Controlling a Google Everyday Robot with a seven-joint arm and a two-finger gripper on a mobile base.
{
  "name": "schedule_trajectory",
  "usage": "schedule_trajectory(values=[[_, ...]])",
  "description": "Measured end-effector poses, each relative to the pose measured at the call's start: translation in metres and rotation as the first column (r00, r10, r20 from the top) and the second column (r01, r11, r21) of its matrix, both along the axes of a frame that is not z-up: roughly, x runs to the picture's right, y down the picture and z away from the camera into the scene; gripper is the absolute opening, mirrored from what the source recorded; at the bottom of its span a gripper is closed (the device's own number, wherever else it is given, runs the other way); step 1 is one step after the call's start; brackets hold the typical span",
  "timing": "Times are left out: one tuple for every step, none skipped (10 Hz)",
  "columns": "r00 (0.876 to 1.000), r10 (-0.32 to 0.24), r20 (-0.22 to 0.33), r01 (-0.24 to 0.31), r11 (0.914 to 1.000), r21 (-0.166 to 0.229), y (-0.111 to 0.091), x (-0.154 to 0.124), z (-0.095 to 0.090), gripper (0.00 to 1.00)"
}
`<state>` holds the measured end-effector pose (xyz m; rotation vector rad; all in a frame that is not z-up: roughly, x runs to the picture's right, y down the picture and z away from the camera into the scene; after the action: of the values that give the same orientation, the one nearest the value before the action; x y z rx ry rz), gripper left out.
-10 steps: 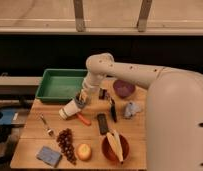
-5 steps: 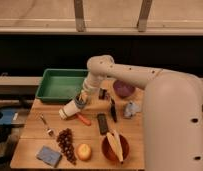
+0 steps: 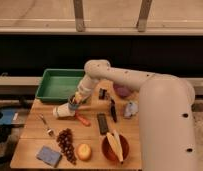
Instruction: Stack cups into tray
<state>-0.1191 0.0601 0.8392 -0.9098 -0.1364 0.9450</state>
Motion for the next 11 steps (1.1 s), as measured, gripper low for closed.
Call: schedule_trajectory(values=[[0.999, 0.001, 0.052, -0.002, 0.9999, 0.015, -0.002, -0.017, 0.0, 0.0], [0.996, 0.001, 0.09, -0.003, 0.9997, 0.026, -0.003, -0.029, 0.0, 0.0], [0.988, -0.005, 0.152, -0.001, 0.9992, 0.039, -0.004, -0.053, -0.001, 0.0], [0.977, -0.021, 0.213, 0.009, 0.9984, 0.055, -0.004, -0.079, -0.002, 0.0], [0.966, -0.043, 0.253, 0.026, 0.9972, 0.071, -0.004, -0.1, -0.005, 0.0], [0.961, -0.071, 0.267, 0.05, 0.9951, 0.085, -0.005, -0.112, -0.01, 0.0], [0.957, -0.107, 0.269, 0.082, 0.9911, 0.105, -0.008, -0.128, -0.019, 0.0], [0.96, -0.117, 0.254, 0.091, 0.9897, 0.11, -0.011, -0.13, -0.022, 0.0], [0.963, -0.126, 0.24, 0.101, 0.9881, 0.116, -0.014, -0.128, -0.026, 0.0], [0.964, -0.136, 0.228, 0.11, 0.9862, 0.123, -0.015, -0.123, -0.033, 0.0], [0.965, -0.14, 0.223, 0.114, 0.9851, 0.129, -0.014, -0.113, -0.039, 0.0]])
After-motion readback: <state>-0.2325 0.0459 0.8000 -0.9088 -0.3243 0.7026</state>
